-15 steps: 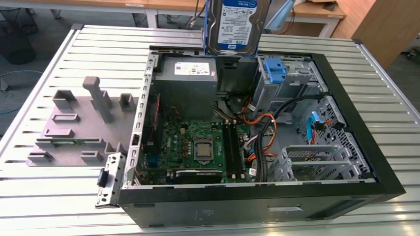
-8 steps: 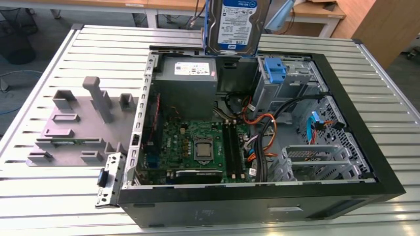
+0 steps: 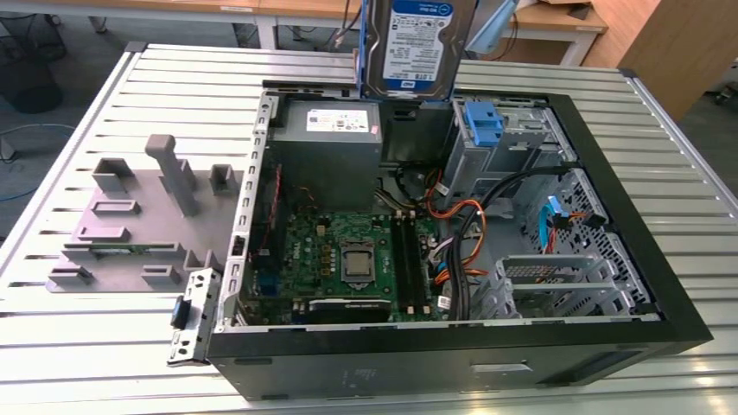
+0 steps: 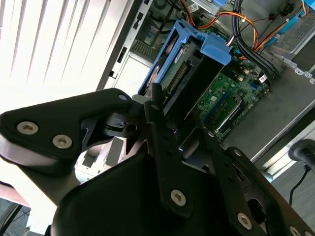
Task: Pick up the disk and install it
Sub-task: 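Pick up the disk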
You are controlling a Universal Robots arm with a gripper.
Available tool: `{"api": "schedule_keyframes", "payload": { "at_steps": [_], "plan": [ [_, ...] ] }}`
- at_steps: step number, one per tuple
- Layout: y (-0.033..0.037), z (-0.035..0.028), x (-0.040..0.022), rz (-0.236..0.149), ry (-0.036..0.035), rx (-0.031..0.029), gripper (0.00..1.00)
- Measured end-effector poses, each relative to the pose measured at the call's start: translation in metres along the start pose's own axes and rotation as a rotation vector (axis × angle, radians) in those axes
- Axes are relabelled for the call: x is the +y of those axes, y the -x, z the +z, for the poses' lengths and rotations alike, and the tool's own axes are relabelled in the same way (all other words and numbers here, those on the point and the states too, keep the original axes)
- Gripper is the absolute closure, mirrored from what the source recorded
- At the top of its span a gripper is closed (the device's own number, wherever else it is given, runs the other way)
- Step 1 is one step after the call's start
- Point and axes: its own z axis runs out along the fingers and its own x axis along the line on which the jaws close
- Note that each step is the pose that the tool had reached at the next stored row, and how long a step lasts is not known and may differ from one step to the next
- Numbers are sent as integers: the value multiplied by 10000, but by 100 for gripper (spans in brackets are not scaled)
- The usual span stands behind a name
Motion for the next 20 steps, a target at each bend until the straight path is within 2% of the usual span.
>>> {"api": "schedule_keyframes", "payload": {
  "at_steps": [9,20],
  "plan": [
    [-21,-1,0,0,0,-1,65],
    [-80,-2,-1,2,-1,-2,65]
  ]
}}
